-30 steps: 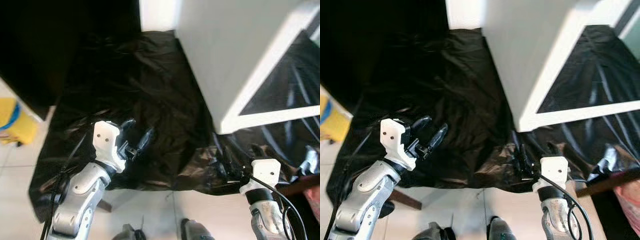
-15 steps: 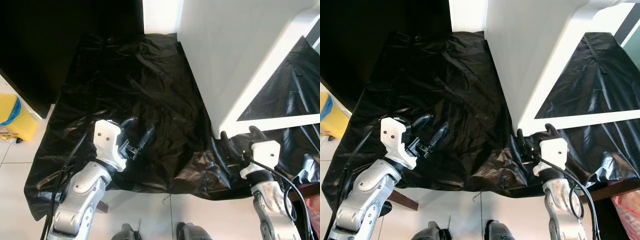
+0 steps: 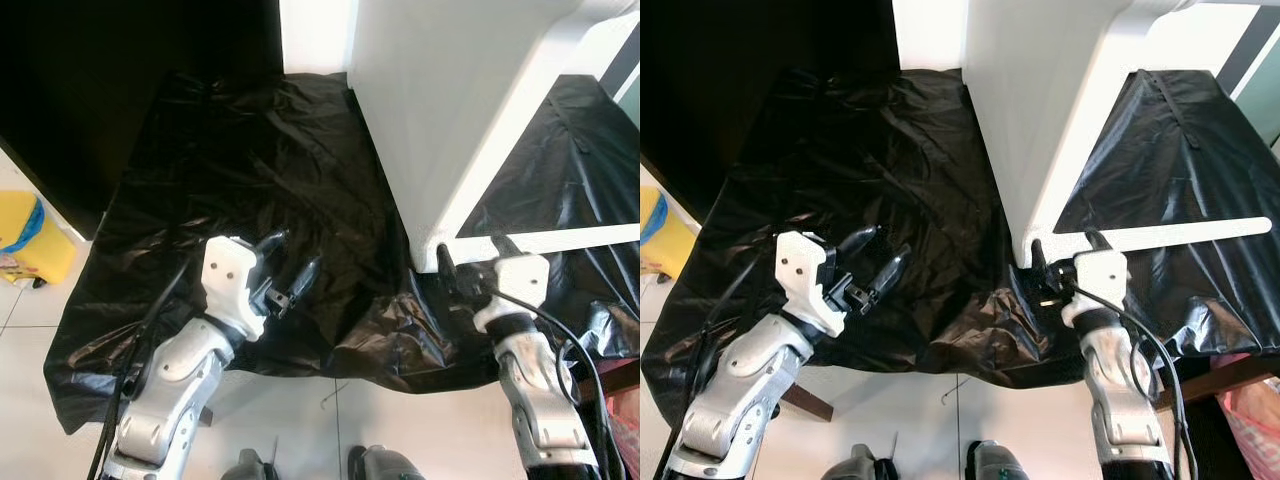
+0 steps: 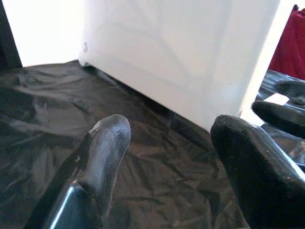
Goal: Building children table
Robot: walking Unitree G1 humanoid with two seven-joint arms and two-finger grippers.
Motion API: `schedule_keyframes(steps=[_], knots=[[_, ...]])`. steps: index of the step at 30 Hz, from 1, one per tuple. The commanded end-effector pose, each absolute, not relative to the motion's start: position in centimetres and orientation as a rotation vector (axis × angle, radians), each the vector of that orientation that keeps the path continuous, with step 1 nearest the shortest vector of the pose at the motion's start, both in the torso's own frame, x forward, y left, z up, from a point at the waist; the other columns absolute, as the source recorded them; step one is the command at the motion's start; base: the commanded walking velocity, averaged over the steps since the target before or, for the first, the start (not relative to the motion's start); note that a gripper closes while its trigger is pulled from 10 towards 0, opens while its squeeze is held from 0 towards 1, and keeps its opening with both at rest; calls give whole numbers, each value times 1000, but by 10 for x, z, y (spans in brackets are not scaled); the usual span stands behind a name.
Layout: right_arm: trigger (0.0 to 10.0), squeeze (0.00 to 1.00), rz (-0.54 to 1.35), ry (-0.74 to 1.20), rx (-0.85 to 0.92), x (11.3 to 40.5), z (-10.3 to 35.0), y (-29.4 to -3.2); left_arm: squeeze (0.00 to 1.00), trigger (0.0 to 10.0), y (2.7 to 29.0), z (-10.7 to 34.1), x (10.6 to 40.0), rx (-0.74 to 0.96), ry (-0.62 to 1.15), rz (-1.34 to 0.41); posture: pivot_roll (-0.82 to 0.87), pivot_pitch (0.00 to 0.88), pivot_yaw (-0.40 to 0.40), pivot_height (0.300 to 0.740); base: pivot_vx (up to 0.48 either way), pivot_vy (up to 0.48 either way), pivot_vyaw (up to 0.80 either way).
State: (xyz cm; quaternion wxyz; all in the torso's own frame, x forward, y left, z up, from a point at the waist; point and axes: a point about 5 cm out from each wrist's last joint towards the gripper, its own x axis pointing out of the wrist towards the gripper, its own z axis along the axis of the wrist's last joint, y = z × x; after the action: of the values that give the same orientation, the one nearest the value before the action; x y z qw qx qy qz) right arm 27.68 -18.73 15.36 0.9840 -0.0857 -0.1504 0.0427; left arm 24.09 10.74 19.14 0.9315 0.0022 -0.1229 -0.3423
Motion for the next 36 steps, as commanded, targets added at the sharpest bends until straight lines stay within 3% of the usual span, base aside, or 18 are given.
schedule_keyframes(steps=[1, 8, 21, 35, 36], knots=[[10000, 0, 99, -266, -159, 278, 146, -185, 0, 10000, 105, 187, 241, 19, -235, -737, -71, 136, 26, 740, 0, 0, 0], [10000, 0, 100, -268, -167, 295, 148, -175, 0, 10000, 105, 188, 242, 21, -238, -733, -62, 139, 30, 740, 0, 0, 0], [10000, 0, 77, -232, -58, 338, 156, -128, 0, 10000, 105, 189, 243, 32, -239, -732, -38, 142, 39, 740, 0, 0, 0], [10000, 0, 27, -205, -57, 358, 156, -120, 0, 10000, 107, 191, 244, 47, -252, -719, -24, 127, 34, 740, 0, 0, 0], [6745, 0, 42, -209, -59, 360, 157, -120, 0, 10000, 106, 191, 244, 49, -253, -720, -22, 127, 30, 740, 0, 0, 0]])
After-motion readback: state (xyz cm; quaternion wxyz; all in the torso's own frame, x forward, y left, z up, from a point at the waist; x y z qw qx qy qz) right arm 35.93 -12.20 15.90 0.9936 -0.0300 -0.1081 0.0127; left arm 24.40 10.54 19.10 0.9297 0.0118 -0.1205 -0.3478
